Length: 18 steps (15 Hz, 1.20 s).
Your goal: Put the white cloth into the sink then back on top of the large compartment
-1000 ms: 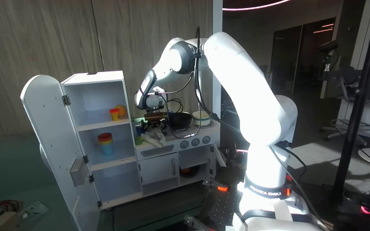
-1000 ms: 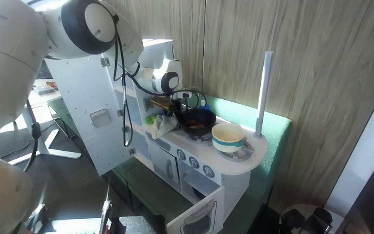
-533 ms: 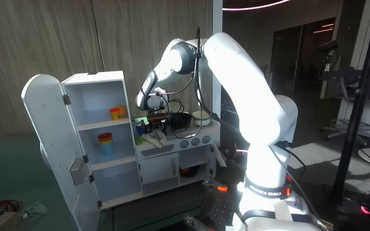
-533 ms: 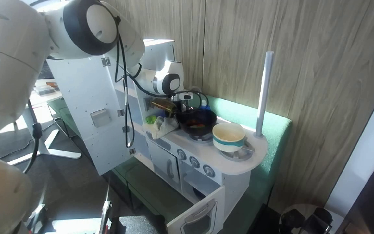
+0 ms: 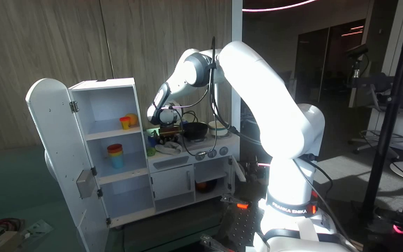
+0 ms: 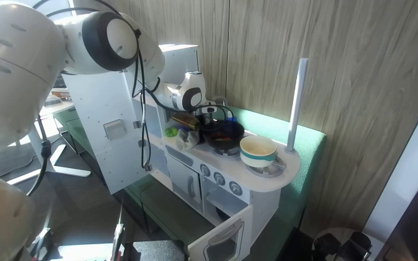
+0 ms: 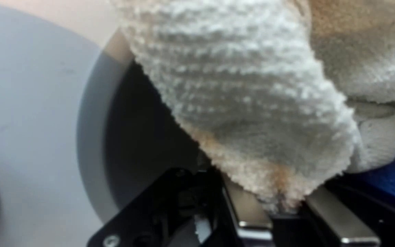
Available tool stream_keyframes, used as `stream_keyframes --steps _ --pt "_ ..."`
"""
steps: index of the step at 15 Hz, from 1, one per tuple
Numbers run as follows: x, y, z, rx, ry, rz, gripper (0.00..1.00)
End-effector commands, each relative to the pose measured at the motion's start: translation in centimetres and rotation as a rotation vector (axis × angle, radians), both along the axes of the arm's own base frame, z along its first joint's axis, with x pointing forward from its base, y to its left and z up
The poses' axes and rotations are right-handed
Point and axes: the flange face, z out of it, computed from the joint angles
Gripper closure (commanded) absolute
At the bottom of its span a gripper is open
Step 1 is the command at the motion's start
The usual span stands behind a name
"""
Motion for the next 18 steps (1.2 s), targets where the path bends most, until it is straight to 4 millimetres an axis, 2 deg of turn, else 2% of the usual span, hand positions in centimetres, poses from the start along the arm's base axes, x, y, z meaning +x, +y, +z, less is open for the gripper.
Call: stream_keyframes --steps 1,4,7,10,13,18 --pt "0.8 -1.9 -0.9 -0.035 -0.046 -0.109 0.96" --pt "-0.4 -1.0 -1.5 0.057 0.129 -0.060 0.94" --pt "-0.5 0.1 -1.7 0.104 0.253 0.051 0.94" --pt "1.0 -0.2 -1.6 0.087 0.211 0.085 0.95" --pt "1.6 -1.0 -1.2 0.086 0.160 0.083 0.95" --pt "0.6 -1.8 -1.0 0.106 0.206 -0.019 0.95"
